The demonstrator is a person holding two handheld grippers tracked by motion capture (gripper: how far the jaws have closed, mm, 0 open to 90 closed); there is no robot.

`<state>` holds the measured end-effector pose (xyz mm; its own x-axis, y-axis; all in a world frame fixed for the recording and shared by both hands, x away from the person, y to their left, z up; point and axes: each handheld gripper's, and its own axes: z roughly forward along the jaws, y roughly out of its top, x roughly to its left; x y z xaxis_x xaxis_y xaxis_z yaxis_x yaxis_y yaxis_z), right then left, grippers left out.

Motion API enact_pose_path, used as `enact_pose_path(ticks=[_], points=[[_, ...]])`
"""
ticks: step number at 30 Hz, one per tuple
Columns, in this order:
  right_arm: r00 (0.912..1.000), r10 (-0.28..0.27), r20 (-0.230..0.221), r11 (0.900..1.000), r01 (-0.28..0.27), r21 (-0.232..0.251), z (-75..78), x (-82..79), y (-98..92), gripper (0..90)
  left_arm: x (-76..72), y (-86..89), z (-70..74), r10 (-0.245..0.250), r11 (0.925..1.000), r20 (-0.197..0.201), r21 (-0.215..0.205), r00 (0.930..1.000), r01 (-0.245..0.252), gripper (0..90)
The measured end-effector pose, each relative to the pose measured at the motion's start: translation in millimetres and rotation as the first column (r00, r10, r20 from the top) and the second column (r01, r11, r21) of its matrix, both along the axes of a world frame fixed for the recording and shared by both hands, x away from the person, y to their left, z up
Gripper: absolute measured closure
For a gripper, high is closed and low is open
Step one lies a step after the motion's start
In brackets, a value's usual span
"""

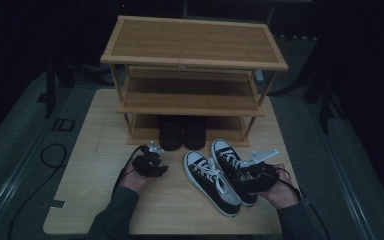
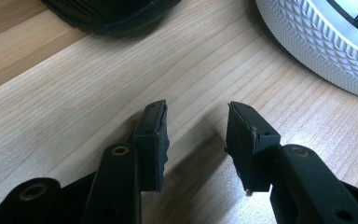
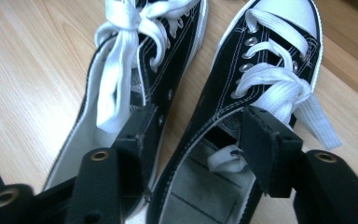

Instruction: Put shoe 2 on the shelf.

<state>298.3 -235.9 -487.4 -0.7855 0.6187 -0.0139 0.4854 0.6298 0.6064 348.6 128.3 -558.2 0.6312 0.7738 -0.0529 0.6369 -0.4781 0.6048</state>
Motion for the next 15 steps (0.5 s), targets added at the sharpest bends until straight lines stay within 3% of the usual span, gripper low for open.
enact_pose_path(ticks=[7, 15], points=[[0.9987, -0.032, -0.041, 0.999, 0.032, -0.001, -6.5, 0.5, 3.0, 41.0, 0.2, -0.3, 0.0, -0.001, 1.0, 0.0, 0.0, 1.0, 0.001, 58.1], [0.9987, -0.038, -0.034, 0.999, 0.037, -0.016, -14.5, 3.2, 21.7, 41.4, 0.3, -0.1, -0.1, -0.002, 1.0, 0.0, -0.001, 1.0, 0.002, 57.9]])
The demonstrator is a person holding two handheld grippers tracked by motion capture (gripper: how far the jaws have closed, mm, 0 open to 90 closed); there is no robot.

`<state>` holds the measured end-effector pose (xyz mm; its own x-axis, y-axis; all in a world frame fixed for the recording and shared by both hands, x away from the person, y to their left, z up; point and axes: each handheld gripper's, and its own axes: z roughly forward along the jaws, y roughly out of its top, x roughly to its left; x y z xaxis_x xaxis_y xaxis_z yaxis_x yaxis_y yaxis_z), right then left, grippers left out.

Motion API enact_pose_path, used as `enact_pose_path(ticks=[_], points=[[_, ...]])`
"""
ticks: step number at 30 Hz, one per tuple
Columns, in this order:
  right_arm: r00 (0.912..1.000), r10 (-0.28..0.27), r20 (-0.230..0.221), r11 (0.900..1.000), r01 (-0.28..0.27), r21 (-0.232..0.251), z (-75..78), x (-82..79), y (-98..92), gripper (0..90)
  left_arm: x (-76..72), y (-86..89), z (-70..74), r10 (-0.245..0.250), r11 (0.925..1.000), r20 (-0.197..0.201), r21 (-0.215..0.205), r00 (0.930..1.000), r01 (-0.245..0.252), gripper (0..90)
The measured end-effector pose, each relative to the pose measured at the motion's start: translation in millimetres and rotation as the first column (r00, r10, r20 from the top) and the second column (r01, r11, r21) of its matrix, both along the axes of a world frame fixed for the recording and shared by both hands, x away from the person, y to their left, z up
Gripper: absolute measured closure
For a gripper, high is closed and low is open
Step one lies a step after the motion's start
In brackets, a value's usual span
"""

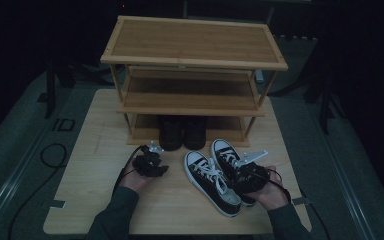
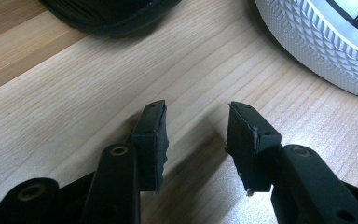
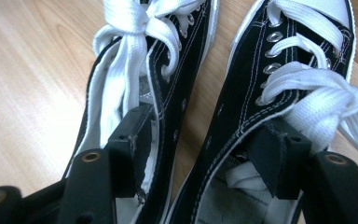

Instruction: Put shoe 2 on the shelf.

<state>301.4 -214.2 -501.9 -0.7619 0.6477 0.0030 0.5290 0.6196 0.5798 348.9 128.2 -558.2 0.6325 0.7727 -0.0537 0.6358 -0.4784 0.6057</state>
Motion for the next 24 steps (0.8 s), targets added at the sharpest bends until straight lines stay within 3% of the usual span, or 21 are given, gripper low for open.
enact_pose_path(ticks=[16, 20, 24], points=[[0.9976, -0.067, 0.02, 0.994, 0.068, -0.085, -13.6, 6.7, 25.8, 56.9, 0.2, -3.2, -0.3, -0.003, 1.0, 0.004, 0.002, 1.0, 0.003, 57.6], [0.9981, -0.062, -0.006, 0.994, 0.061, -0.093, -15.1, 10.7, 27.1, 61.6, 0.2, -4.7, -0.2, -0.007, 1.0, 0.004, 0.003, 1.0, 0.007, 57.5], [0.9977, -0.067, -0.007, 0.995, 0.067, -0.069, -16.2, 11.5, 22.6, 82.5, 0.5, -3.7, -0.3, -0.011, 0.9999, 0.002, -0.002, 0.9999, 0.011, 57.6]])
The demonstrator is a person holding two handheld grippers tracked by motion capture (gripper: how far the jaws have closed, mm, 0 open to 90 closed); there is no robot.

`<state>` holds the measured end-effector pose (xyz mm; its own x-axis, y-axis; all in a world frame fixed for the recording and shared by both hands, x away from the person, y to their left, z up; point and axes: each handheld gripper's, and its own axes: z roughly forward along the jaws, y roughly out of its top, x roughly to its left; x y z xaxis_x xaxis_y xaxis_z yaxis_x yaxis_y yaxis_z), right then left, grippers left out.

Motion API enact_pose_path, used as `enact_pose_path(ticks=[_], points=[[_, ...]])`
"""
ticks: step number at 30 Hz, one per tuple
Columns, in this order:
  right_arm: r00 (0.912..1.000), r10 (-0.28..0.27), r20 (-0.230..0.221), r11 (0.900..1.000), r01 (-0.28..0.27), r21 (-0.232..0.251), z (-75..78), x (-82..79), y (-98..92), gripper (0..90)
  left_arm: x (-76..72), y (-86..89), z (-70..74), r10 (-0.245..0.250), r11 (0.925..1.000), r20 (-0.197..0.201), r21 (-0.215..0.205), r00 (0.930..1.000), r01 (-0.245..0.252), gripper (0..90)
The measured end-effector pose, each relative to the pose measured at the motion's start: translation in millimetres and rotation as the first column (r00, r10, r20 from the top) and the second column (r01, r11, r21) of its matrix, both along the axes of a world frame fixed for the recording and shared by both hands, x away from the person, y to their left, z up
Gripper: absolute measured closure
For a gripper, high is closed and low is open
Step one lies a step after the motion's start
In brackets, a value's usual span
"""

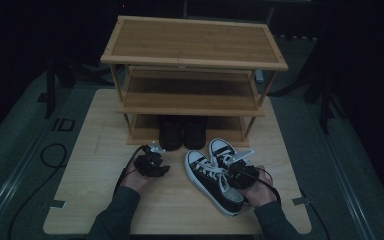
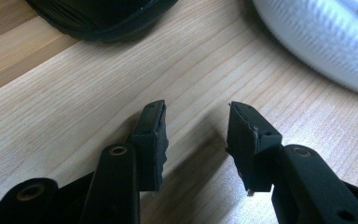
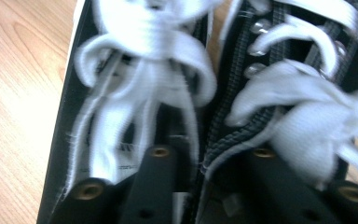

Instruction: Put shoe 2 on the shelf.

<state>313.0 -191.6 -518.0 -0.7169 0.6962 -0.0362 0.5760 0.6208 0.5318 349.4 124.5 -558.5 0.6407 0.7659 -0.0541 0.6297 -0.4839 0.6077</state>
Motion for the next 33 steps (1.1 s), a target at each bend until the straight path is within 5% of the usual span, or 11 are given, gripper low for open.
enact_pose_path(ticks=[11, 21, 33], points=[[0.9996, 0.02, -0.017, 0.999, -0.02, 0.049, 1.7, 1.2, -11.4, 85.4, -0.8, 5.4, -0.4, 0.002, 0.9999, -0.004, -0.016, 1.0, -0.003, 57.9], [0.9984, 0.038, -0.041, 0.999, -0.037, 0.038, 8.8, -0.5, -29.2, 85.7, -0.8, 7.2, -0.4, 0.003, 0.9999, -0.004, -0.016, 1.0, -0.003, 57.9], [0.9967, 0.074, -0.033, 0.996, -0.072, 0.047, 31.8, 5.1, -45.4, 85.7, -0.9, 6.4, -0.4, 0.001, 0.9999, -0.003, -0.014, 1.0, -0.001, 57.1]])
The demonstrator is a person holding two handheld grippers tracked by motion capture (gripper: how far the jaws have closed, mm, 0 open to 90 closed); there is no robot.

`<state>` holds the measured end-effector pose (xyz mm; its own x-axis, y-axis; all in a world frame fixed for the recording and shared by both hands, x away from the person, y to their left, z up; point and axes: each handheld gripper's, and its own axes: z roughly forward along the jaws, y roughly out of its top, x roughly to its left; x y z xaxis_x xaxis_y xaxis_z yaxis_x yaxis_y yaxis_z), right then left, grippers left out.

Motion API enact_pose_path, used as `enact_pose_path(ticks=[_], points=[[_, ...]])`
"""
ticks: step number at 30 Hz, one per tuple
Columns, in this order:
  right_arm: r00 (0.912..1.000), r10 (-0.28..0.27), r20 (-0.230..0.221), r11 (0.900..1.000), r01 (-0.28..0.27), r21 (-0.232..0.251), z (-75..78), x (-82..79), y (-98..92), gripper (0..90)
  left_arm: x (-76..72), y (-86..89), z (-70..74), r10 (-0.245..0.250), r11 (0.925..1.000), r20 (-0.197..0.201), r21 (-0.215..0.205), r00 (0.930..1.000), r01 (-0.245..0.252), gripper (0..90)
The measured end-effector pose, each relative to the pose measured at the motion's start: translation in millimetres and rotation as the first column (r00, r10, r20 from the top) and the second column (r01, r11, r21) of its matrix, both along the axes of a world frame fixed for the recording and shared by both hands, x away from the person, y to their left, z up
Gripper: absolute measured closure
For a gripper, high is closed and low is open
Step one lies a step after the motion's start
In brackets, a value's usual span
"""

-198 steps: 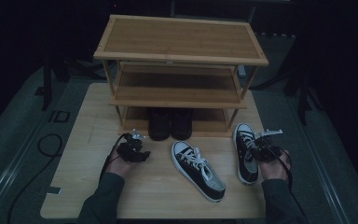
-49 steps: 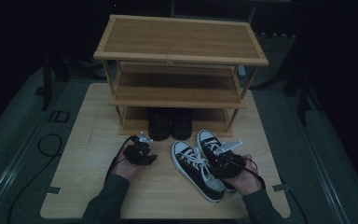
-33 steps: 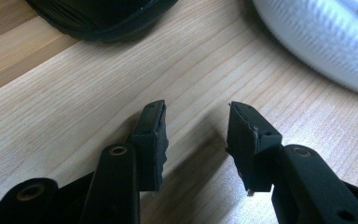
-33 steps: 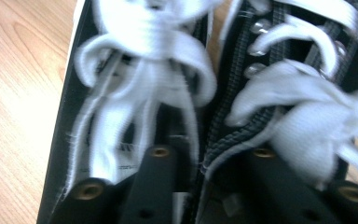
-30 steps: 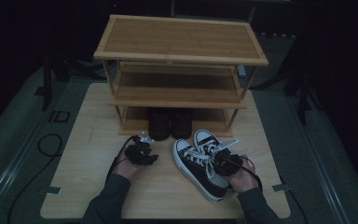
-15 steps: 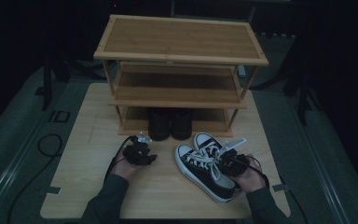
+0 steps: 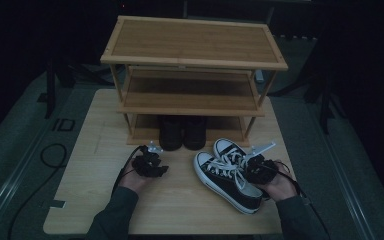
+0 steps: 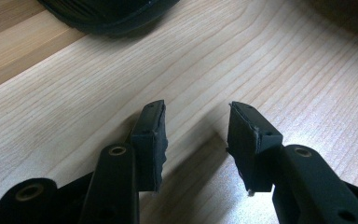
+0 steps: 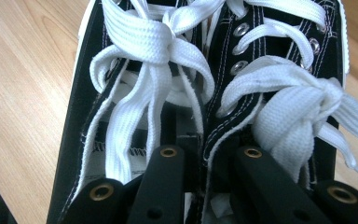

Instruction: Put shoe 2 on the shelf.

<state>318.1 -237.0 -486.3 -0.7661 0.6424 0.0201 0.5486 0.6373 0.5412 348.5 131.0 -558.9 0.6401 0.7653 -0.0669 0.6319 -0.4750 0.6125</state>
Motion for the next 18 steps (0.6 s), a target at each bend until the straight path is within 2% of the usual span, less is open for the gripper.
enact_pose_path(ticks=[8, 18], points=[[0.9997, 0.025, 0.004, 1.0, -0.025, -0.011, 14.9, 6.6, -1.7, 85.6, -0.3, 1.4, 0.2, -0.003, 1.0, -0.005, -0.001, 1.0, 0.003, 56.8], [0.9989, 0.046, 0.013, 0.999, -0.046, -0.025, 24.9, 11.5, -3.5, 85.5, -0.5, 3.1, 0.0, -0.005, 1.0, -0.005, -0.007, 1.0, 0.005, 56.3]])
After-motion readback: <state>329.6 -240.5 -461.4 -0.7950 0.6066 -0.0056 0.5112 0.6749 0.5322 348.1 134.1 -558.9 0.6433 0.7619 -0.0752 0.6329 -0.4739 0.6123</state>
